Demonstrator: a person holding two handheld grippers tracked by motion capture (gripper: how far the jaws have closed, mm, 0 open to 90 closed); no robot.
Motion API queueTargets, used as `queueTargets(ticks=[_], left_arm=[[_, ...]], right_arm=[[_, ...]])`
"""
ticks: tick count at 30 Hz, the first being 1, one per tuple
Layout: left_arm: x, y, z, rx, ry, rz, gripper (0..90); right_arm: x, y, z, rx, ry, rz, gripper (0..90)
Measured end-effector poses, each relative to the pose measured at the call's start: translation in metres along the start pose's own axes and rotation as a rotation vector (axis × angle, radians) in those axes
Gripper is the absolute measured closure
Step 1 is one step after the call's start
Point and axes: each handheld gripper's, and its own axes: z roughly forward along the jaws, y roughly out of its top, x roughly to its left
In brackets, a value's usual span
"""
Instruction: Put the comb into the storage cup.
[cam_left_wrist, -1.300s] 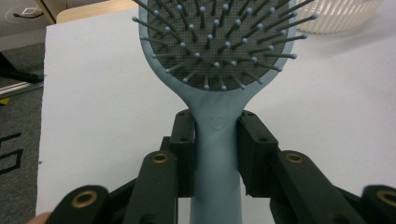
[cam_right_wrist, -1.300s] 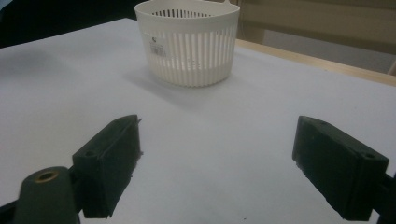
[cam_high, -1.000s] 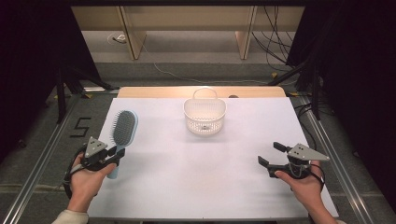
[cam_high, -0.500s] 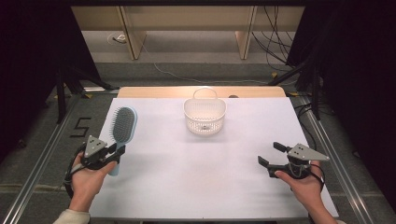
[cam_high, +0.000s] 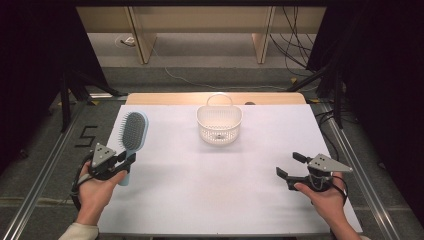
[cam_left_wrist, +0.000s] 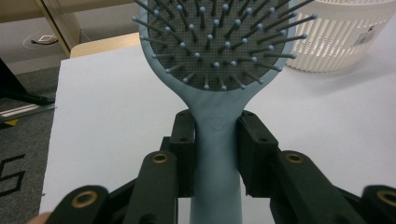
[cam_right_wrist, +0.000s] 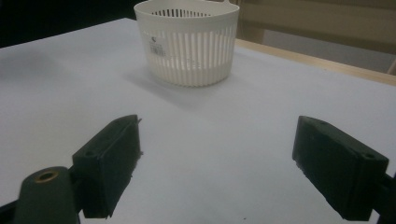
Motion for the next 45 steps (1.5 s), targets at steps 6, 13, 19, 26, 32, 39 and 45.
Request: queueTargets(ticks=[6,13,19,26,32,39,45], left_arm=[[0.000,0.002,0.000,-0.003,0.006,0.010,69.6],[-0.001,0.005,0.001,-0.012,0.007,0.012,69.6],[-0.004,0.008,0.003,-0.021,0.004,0.016,69.6],[-0.003,0.008,0.003,-0.026,0.010,0.018,69.6],[-0.004,0.011,0.003,-0.035,0.011,0.020,69.6],[-0.005,0.014,0.005,-0.046,0.008,0.021,69.6],[-0.007,0.018,0.007,-0.054,0.005,0.022,69.6]], right_arm=[[0.000,0.000,0.000,0.000,-0.002,0.000,16.2],[0.000,0.000,0.000,-0.002,0.000,-0.001,16.2],[0.000,0.000,0.000,-0.002,0.000,0.000,16.2],[0.000,0.000,0.000,-0.001,0.004,-0.003,16.2],[0.000,0.000,0.000,0.000,0.004,-0.002,16.5],[0.000,0.000,0.000,0.000,0.004,0.000,16.6],[0.001,0.000,0.001,0.001,0.007,0.000,16.5]])
